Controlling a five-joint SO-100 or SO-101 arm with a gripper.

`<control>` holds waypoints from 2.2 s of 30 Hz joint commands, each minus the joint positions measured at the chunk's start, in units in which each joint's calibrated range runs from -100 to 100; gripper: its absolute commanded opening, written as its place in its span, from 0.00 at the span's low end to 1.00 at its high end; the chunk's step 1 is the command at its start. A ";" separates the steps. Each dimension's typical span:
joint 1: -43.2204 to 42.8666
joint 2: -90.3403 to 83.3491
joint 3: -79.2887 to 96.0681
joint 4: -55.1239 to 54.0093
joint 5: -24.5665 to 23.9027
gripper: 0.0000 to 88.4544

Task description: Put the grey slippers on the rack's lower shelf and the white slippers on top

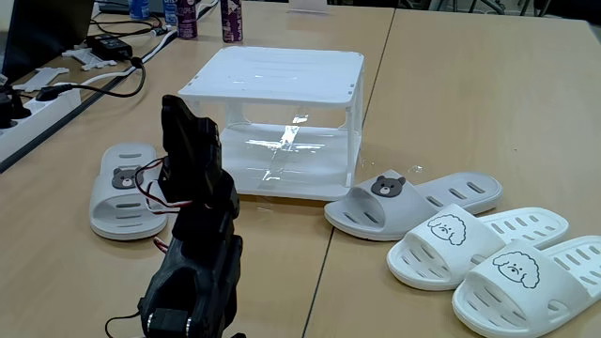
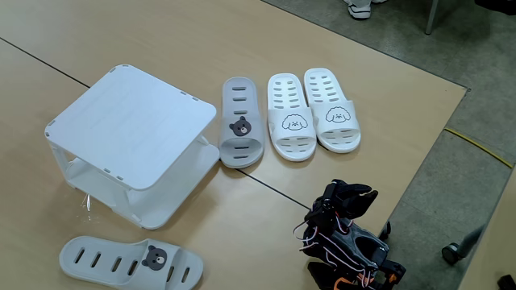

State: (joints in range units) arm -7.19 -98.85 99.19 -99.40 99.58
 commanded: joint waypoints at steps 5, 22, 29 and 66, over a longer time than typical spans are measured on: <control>0.37 0.02 0.54 -0.17 0.42 0.03; 0.37 0.02 0.54 -0.17 0.42 0.03; 0.37 0.02 0.54 -0.17 0.42 0.03; -31.54 104.95 -4.24 15.27 0.42 0.05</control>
State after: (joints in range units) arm -31.91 3.01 98.65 -84.29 99.58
